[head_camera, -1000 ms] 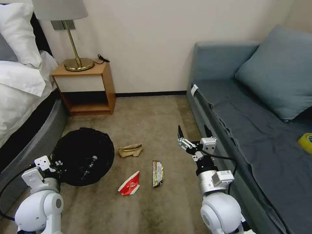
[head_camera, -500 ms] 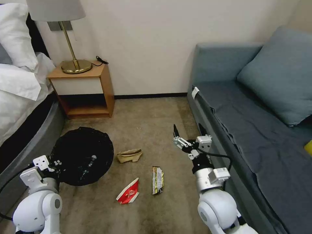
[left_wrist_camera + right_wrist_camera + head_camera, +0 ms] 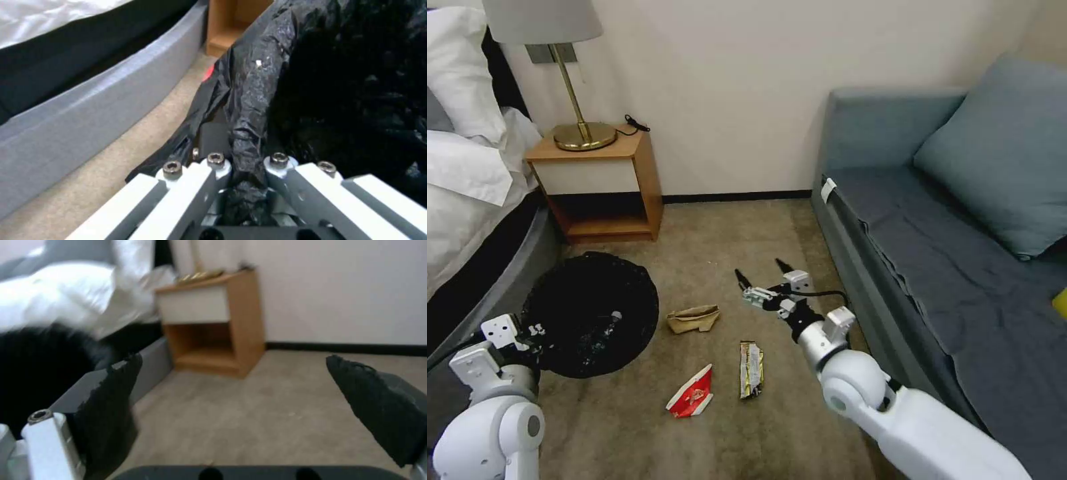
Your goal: Pick up the trash bin, then pick up the garbage on the floor and place it into the trash bin.
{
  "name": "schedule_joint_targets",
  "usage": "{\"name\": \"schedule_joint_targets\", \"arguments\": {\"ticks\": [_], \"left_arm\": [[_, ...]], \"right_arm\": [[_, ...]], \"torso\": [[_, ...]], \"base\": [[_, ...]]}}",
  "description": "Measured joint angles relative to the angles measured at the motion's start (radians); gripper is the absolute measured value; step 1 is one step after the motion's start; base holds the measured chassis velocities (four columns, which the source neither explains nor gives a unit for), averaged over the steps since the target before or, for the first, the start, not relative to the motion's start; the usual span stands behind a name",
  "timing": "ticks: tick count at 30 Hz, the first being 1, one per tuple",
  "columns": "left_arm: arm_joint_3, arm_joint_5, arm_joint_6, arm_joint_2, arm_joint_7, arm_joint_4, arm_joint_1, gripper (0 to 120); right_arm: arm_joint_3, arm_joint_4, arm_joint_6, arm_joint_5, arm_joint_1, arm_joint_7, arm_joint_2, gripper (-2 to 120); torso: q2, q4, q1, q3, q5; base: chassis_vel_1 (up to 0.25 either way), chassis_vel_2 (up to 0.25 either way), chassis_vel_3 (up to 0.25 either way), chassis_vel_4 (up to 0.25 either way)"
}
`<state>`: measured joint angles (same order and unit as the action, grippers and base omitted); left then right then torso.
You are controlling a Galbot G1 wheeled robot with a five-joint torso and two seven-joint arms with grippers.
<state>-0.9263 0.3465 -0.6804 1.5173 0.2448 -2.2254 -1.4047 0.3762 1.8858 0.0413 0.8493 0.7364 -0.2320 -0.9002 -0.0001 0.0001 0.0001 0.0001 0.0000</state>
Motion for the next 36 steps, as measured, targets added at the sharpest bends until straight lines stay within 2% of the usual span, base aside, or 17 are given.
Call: {"name": "schedule_joint_targets", "arguments": {"ticks": [2, 3, 6, 9, 10, 11, 14, 18, 21, 29, 32, 36], "left_arm": [[0.005, -0.008, 0.006, 0.002, -0.003, 0.011, 0.002, 3], [0.005, -0.008, 0.006, 0.002, -0.003, 0.011, 0.002, 3], [0.009, -0.017, 0.008, 0.004, -0.004, 0.017, 0.0, 3], [0.01, -0.018, 0.008, 0.004, -0.004, 0.017, 0.001, 3], [0.011, -0.018, 0.008, 0.003, -0.005, 0.017, 0.003, 3], [0.004, -0.018, 0.008, -0.001, -0.008, 0.016, 0.004, 3], [-0.005, -0.027, 0.008, -0.012, -0.015, 0.012, 0.001, 3], [-0.013, -0.024, 0.009, -0.026, -0.021, -0.005, 0.004, 3], [-0.008, -0.024, 0.011, -0.022, -0.021, -0.009, 0.005, 3], [0.018, -0.041, 0.013, -0.005, -0.021, -0.007, 0.001, 3], [0.025, -0.045, 0.012, -0.006, -0.021, 0.002, -0.003, 3], [0.027, -0.046, 0.013, -0.006, -0.021, 0.008, -0.005, 3]], "right_arm": [[0.105, -0.059, 0.019, -0.009, -0.1, 0.098, 0.023, 100], [0.105, -0.059, 0.019, -0.009, -0.1, 0.098, 0.023, 100], [0.256, -0.169, 0.058, -0.045, -0.212, 0.22, 0.029, 100], [0.291, -0.204, 0.073, -0.055, -0.237, 0.243, 0.026, 100], [0.349, -0.261, 0.087, -0.072, -0.274, 0.28, 0.018, 100], [0.485, -0.361, 0.092, -0.055, -0.36, 0.302, -0.005, 100], [0.558, -0.385, 0.071, -0.008, -0.392, 0.268, -0.016, 100], [0.693, -0.463, 0.014, 0.086, -0.43, 0.168, -0.059, 100], [0.713, -0.493, 0.006, 0.099, -0.432, 0.145, -0.076, 100], [0.656, -0.528, -0.043, 0.104, -0.37, 0.076, -0.104, 100], [0.61, -0.491, -0.134, 0.129, -0.328, -0.013, -0.099, 100], [0.593, -0.48, -0.186, 0.137, -0.3, -0.06, -0.101, 100]], "torso": [[0.0, -0.0002, 0.0, 0.0, -0.0003], [0.0, -0.0002, 0.0, 0.0, -0.0003], [0.0, 0.0001, 0.0, 0.0, -0.0003], [0.0, 0.0001, 0.0, 0.0, 0.0], [0.0, -0.0002, 0.0, 0.0, 0.0], [0.0, -0.0001, 0.0, 0.0, -0.0003], [0.0, 0.0, 0.0, 0.0, -0.0003], [0.0, -0.0001, 0.0, 0.0, -0.0001], [0.0, -0.0001, 0.0, 0.0, 0.0], [0.0, 0.0, 0.0, 0.0, -0.0003], [0.0, -0.0001, 0.0, 0.0, -0.0002], [0.0, -0.0002, 0.0, 0.0, -0.0002]], "base": [[0.0, 0.0, 0.0, 0.0], [0.0, 0.0, 0.0, 0.0], [0.0, 0.0, 0.0, 0.0], [0.0, 0.0, 0.0, 0.0], [0.0, 0.0, 0.0, 0.0], [0.0, 0.0, 0.0, 0.0], [0.0, 0.0, 0.0, 0.0], [0.0, 0.0, 0.0, 0.0], [0.0, 0.0, 0.0, 0.0], [0.0, 0.0, 0.0, 0.0], [0.0, 0.0, 0.0, 0.0], [0.0, 0.0, 0.0, 0.0]]}}
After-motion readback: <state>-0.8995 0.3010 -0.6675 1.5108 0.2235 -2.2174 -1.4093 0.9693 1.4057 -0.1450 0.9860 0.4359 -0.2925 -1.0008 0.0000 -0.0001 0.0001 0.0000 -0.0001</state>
